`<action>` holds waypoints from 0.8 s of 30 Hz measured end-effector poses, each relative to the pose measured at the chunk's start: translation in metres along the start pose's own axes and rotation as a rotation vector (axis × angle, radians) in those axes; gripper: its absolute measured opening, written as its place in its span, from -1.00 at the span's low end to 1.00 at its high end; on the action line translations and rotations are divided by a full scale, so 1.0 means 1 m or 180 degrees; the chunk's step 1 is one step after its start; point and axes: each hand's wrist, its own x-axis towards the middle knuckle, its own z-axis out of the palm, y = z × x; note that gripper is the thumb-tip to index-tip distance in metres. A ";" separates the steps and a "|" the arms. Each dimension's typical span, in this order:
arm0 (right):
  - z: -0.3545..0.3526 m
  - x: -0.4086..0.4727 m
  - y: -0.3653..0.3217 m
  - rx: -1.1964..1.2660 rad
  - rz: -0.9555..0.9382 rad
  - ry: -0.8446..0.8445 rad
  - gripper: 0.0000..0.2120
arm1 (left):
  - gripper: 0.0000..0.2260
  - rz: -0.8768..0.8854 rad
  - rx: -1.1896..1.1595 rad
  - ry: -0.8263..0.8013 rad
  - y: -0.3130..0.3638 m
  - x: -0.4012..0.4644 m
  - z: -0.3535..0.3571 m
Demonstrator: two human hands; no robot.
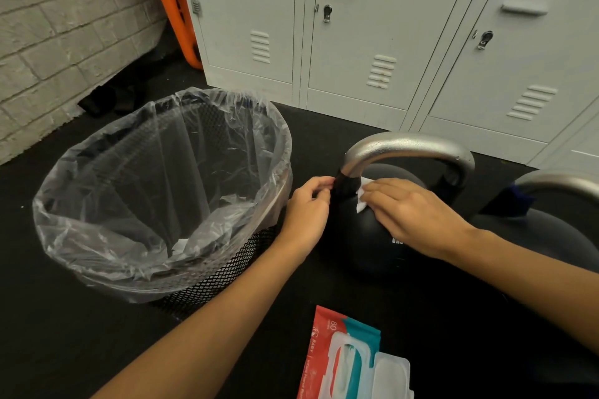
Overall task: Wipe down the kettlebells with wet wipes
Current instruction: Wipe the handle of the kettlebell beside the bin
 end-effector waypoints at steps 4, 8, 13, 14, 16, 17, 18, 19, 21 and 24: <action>0.002 -0.003 -0.006 -0.0051 -0.0086 0.0060 -0.76 | -0.77 0.0012 -0.0031 0.0014 0.000 0.000 0.001; 0.004 0.000 -0.015 -0.0071 -0.0385 -0.0118 -0.72 | -0.77 0.0030 -0.0060 0.0053 -0.001 0.001 0.001; 0.013 0.008 -0.024 0.0034 -0.0409 -0.0527 -0.62 | -0.76 0.0087 -0.0025 0.0073 -0.001 0.001 0.001; 0.014 0.009 -0.025 0.0051 -0.0423 -0.0632 -0.62 | -0.76 0.0098 -0.0030 0.0083 -0.001 0.001 0.001; 0.013 0.012 -0.028 0.0238 -0.0501 -0.0912 -0.66 | -0.77 0.0098 -0.0058 0.0074 -0.001 0.001 0.001; 0.012 0.012 -0.027 0.0374 -0.0587 -0.1064 -0.67 | -0.77 0.0090 -0.0063 0.0057 -0.001 0.001 0.000; 0.010 0.012 -0.026 0.0471 -0.0710 -0.1221 -0.66 | -0.78 0.0081 -0.0068 0.0040 0.000 0.000 0.000; 0.007 0.012 -0.025 0.0548 -0.0825 -0.1380 -0.66 | -0.78 0.0072 -0.0072 0.0030 0.000 0.000 0.000; -0.002 0.009 -0.023 0.0650 -0.0905 -0.1444 -0.68 | -0.77 0.0064 -0.0081 0.0035 0.000 0.000 0.000; -0.018 0.005 -0.021 0.0946 -0.0492 -0.1207 -0.71 | -0.78 0.0016 -0.0115 0.0073 -0.001 0.000 0.000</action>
